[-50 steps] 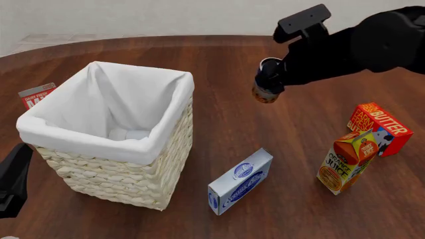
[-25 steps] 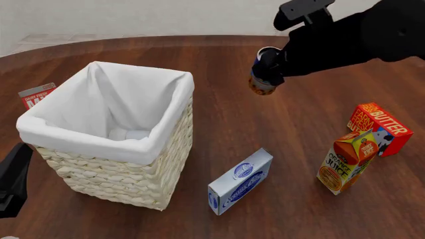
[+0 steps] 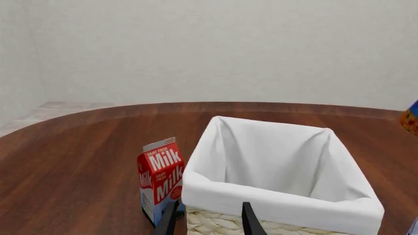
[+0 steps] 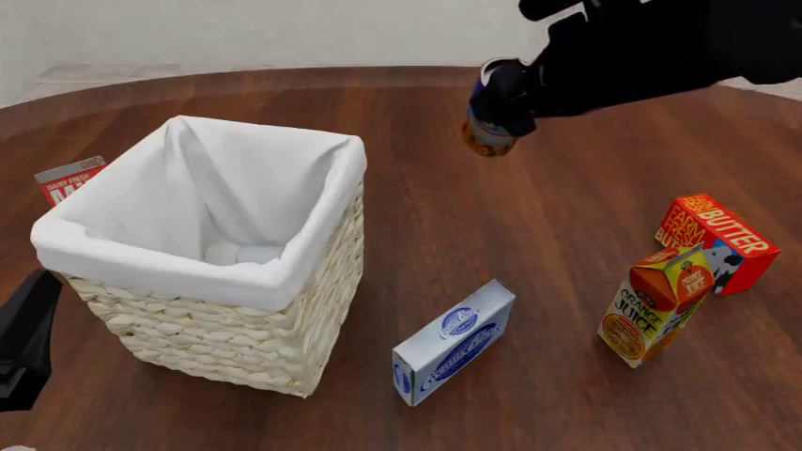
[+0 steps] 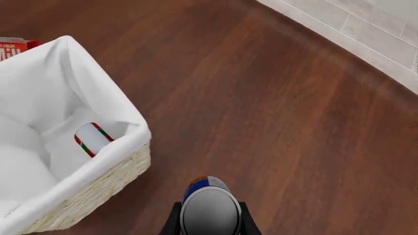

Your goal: Pick up the alphabet soup and the tomato sauce, and put them in the basket.

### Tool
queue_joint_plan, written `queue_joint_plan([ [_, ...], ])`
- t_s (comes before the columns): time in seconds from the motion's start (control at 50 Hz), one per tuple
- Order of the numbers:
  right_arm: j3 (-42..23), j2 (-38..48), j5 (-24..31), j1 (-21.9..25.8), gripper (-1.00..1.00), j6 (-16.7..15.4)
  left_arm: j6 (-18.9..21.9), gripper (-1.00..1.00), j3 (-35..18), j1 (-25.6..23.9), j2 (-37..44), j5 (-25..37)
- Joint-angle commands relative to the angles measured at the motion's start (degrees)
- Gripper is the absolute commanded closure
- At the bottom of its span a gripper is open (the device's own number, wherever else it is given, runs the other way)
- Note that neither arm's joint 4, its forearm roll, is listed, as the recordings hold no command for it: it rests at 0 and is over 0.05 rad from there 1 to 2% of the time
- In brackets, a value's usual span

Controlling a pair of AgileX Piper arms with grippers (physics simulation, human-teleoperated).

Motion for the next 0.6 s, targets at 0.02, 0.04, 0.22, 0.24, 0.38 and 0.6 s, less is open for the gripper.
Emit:
queue_joint_plan([
  [0.02, -2.42, -1.2, 1.06, 0.8, 1.0, 1.31, 0.09, -1.0, 0.0, -0.01, 0.0, 0.02],
  [0.04, -2.45, -1.25, 1.07, 0.86, 1.0, 1.2, 0.11, -1.0, -0.01, -0.03, 0.0, 0.02],
  [0.22, -3.23, -1.94, 1.8, 2.65, 1.0, 1.38, 0.13, -1.0, -0.02, 0.04, 0.0, -0.03],
  [0.24, -3.44, -2.0, 1.89, 2.82, 1.0, 1.33, 0.15, -1.0, -0.01, 0.03, 0.0, -0.04],
  [0.38, -4.64, -2.09, 2.55, 4.01, 1.0, 1.02, 0.15, -1.0, -0.01, 0.01, 0.0, -0.06],
  [0.6, -6.28, -2.18, 3.52, 6.14, 1.0, 0.7, 0.15, -1.0, 0.0, -0.02, 0.0, -0.08],
])
